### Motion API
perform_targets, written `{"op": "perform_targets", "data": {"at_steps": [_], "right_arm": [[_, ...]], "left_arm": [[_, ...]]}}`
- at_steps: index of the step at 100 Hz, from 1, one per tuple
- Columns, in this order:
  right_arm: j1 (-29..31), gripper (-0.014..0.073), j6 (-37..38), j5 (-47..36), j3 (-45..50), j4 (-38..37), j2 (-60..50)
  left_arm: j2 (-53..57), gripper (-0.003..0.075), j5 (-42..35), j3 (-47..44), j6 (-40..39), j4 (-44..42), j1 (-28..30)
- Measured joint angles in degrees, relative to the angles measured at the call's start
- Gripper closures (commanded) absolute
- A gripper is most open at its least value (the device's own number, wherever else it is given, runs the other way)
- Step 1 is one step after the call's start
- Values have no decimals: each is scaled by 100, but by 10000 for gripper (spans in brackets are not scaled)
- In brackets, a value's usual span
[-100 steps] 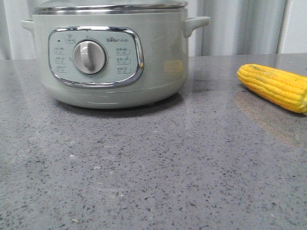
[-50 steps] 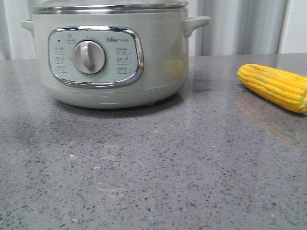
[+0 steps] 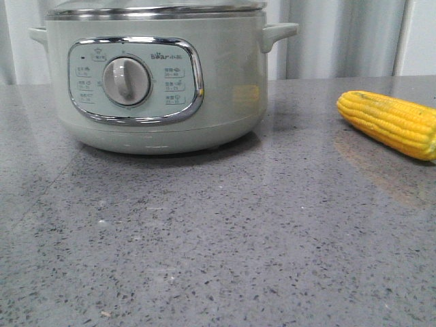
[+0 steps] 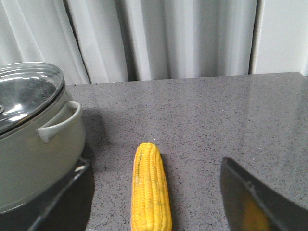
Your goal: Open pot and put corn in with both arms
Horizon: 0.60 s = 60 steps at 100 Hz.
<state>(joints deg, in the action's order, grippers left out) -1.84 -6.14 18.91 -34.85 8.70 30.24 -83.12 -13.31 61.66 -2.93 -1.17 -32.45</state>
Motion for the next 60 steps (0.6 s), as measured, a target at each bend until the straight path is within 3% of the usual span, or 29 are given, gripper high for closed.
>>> {"op": "perform_targets", "data": {"at_steps": [37,46,60], "right_arm": [[0,143,-3,-3,0,0,0],[0,143,-3,-3,0,0,0],[0,147,-3,-3,0,0,0]], "left_arm": [[-814,227,-254,199,-129,546,0],[-832,289,-305,208,-129,615,0],[-832,466,-410,208,-138,653,-18]]}}
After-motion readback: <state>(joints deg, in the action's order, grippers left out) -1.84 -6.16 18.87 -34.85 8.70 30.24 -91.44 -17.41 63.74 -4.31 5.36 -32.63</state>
